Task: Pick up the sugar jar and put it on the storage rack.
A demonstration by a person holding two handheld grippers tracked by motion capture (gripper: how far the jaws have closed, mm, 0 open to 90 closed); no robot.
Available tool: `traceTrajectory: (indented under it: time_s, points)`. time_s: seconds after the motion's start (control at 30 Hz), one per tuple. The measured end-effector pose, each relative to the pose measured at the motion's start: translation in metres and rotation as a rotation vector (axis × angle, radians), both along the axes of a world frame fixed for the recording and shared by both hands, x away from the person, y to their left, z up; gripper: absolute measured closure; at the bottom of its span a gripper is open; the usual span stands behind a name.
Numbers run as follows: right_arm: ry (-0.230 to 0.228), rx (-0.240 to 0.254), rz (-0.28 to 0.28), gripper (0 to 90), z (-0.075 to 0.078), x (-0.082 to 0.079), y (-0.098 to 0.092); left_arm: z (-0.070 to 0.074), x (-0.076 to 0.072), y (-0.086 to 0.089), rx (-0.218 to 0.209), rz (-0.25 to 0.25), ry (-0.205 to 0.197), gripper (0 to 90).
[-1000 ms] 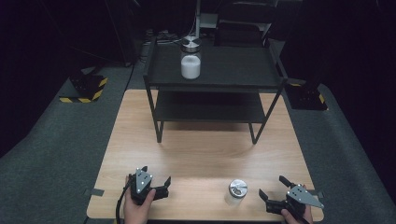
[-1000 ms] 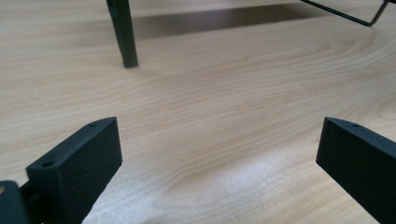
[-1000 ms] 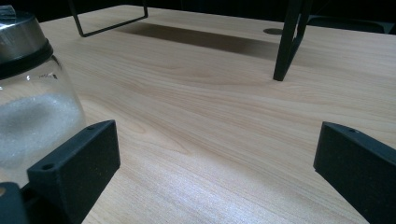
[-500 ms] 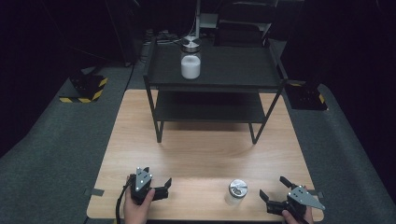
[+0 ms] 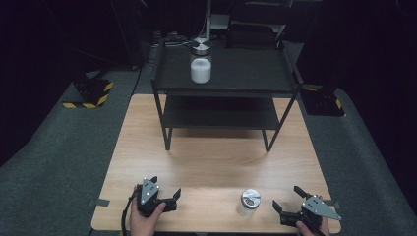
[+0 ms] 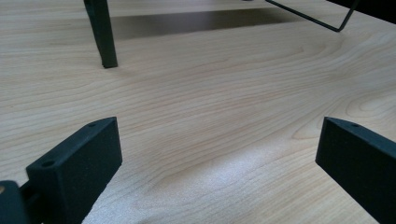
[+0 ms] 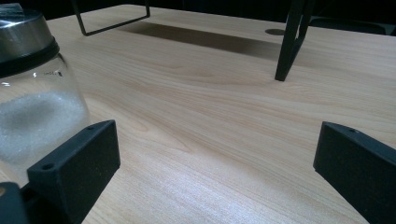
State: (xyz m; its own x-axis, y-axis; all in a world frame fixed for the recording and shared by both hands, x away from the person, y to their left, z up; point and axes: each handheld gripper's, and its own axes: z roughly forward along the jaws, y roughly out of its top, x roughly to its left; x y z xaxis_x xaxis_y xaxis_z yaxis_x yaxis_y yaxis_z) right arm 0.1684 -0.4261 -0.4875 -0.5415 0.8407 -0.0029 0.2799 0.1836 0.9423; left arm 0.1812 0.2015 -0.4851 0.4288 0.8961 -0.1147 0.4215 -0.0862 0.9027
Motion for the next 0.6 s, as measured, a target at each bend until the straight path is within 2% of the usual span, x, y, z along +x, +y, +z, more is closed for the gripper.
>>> traceTrajectory:
  time_s: [0.1, 0.23, 0.4, 0.53, 0.6]
  points:
    - [-0.001, 0.004, 0.011, 0.1, 0.0, 0.001, -0.002, 0.0, 0.001, 0.0, -0.003, 0.007, 0.005, 0.8]
    - [-0.008, 0.011, 0.052, 0.2, 0.001, 0.001, 0.0, -0.001, -0.001, 0.001, -0.004, 0.003, -0.006, 0.8]
    - [-0.035, 0.038, 0.154, 0.4, 0.007, 0.003, 0.009, -0.003, -0.003, 0.003, -0.004, -0.01, -0.023, 0.8]
    - [-0.019, 0.041, 0.281, 0.4, 0.007, 0.012, 0.013, -0.002, -0.003, 0.003, -0.007, -0.01, -0.017, 0.8]
    - [-0.009, 0.028, 0.32, 0.5, 0.007, 0.014, 0.017, -0.002, -0.002, 0.002, -0.006, -0.007, -0.011, 0.8]
